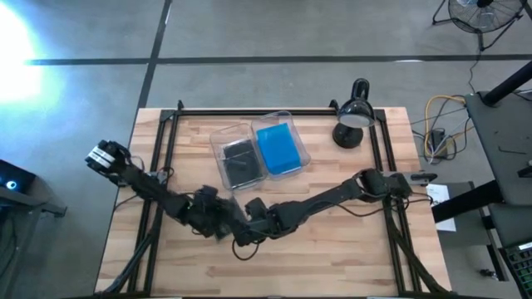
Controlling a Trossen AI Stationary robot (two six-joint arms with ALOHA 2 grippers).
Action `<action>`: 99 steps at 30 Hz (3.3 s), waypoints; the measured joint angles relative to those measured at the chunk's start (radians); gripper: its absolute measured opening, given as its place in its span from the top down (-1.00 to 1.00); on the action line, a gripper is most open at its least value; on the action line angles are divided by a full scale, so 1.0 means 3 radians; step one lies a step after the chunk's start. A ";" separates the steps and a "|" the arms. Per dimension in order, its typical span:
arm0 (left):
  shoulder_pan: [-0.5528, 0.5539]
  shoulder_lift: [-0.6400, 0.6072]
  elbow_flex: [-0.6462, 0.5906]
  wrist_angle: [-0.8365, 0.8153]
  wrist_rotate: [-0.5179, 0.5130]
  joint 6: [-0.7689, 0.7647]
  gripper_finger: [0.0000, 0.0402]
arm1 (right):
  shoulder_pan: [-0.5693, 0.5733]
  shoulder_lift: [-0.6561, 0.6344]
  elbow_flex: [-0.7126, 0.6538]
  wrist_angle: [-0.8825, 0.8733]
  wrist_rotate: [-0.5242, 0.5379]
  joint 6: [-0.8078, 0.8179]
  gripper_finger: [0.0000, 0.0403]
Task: Pick & place jewel cases by type
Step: Put the black CD case into the left transparent bin
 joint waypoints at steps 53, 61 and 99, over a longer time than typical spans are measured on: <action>-0.1333 0.0406 0.0283 0.0110 -0.0034 -0.2156 0.12 | -0.0111 -0.0130 -0.1244 0.1597 -0.1780 0.0009 -0.11; -0.1301 0.0199 0.0329 0.0267 -0.0806 -0.1448 0.12 | -0.0057 -0.0130 -0.1250 0.1561 -0.1983 -0.0344 -0.11; -0.1331 0.0015 0.0307 0.0954 -0.0493 -0.0412 0.12 | 0.0074 -0.0317 -0.1250 0.0989 -0.1642 -0.0943 -0.11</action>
